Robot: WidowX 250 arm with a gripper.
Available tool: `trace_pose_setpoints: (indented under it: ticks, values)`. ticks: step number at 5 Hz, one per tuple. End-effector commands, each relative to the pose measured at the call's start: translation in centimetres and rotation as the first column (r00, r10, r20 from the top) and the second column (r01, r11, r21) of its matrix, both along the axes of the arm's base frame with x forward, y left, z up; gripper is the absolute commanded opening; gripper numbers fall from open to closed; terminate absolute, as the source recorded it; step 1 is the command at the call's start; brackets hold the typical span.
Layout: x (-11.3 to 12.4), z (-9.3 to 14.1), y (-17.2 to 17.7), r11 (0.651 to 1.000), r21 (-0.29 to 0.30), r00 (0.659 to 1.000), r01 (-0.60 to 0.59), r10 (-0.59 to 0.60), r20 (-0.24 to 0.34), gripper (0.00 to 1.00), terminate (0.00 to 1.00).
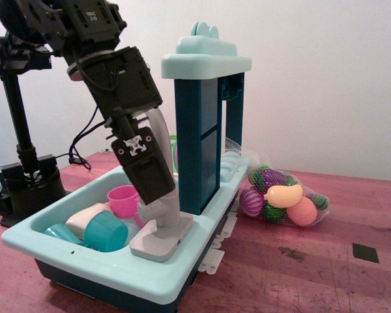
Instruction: Turn lever vertical to front
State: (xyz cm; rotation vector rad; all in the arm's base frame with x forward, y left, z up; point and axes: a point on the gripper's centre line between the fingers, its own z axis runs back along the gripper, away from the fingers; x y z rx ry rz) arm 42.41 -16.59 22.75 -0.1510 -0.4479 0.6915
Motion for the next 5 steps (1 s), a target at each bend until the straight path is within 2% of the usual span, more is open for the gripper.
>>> trace_pose_setpoints:
  ticks: [1,3,4,5]
  values:
    - [0.2,1.2,0.3,0.999,-0.046,1.000,0.009,-0.008,0.023,1.00,0.00]
    - [-0.4,0.7,1.1,0.999,-0.038,1.000,-0.003,0.003,0.016,1.00,0.00]
    - [-1.2,-0.5,2.2,0.999,-0.026,0.999,-0.031,0.031,0.008,1.00,0.00]
    - [-2.7,-1.2,3.7,0.997,-0.010,0.997,-0.073,0.074,0.026,1.00,0.00]
